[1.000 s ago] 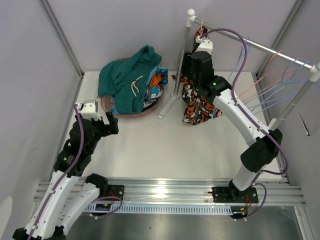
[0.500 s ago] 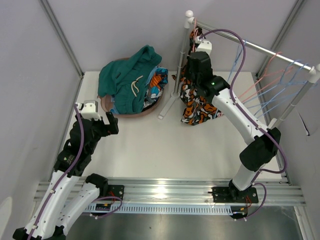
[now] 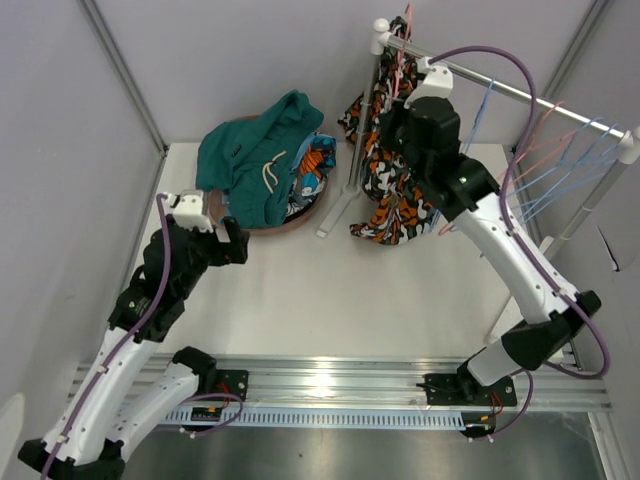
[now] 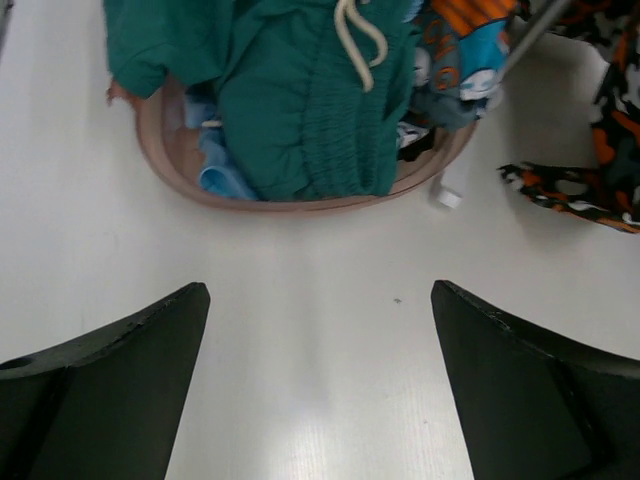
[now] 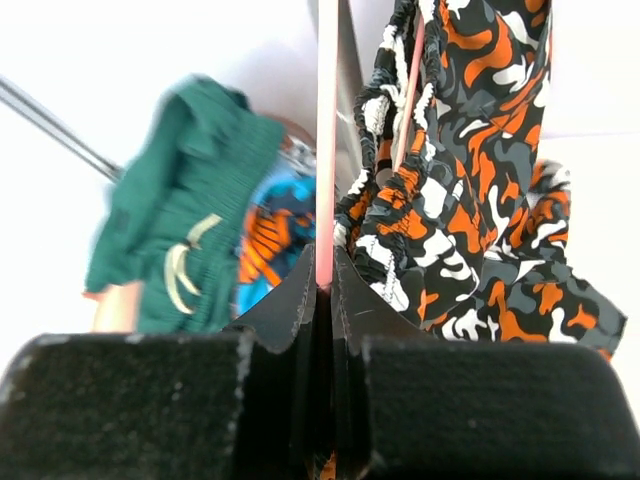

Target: Remove the shorts from the hanger

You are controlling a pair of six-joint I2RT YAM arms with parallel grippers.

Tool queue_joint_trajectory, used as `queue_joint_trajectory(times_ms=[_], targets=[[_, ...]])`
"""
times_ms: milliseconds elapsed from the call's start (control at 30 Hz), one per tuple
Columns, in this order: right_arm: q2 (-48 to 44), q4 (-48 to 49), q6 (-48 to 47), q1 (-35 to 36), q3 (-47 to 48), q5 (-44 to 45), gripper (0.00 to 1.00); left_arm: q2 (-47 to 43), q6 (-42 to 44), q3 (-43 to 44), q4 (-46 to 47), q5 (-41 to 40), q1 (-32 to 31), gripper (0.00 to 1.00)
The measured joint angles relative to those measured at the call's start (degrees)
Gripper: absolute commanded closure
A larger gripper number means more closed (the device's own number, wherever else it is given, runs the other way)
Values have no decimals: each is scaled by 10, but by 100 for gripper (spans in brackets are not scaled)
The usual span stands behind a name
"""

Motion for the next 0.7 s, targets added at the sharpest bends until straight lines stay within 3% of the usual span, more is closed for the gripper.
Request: queue_joint_trajectory(times_ms=[100, 233, 333, 500, 700], targets=[[-31, -17, 9, 3, 3, -9, 100, 36, 1, 43, 15, 12, -76, 1], [-60, -39, 26, 8, -2, -20, 100, 105, 12, 94, 67, -17, -267, 1], [-85, -42, 41, 15, -26, -23, 100, 165, 21, 106, 117, -35, -371, 1], [-127, -39, 64, 25, -72, -24, 100, 287, 27, 119, 188, -48, -457, 1], [-143, -38, 86, 33, -93, -24, 100, 394, 40, 194, 236, -59, -501, 1]])
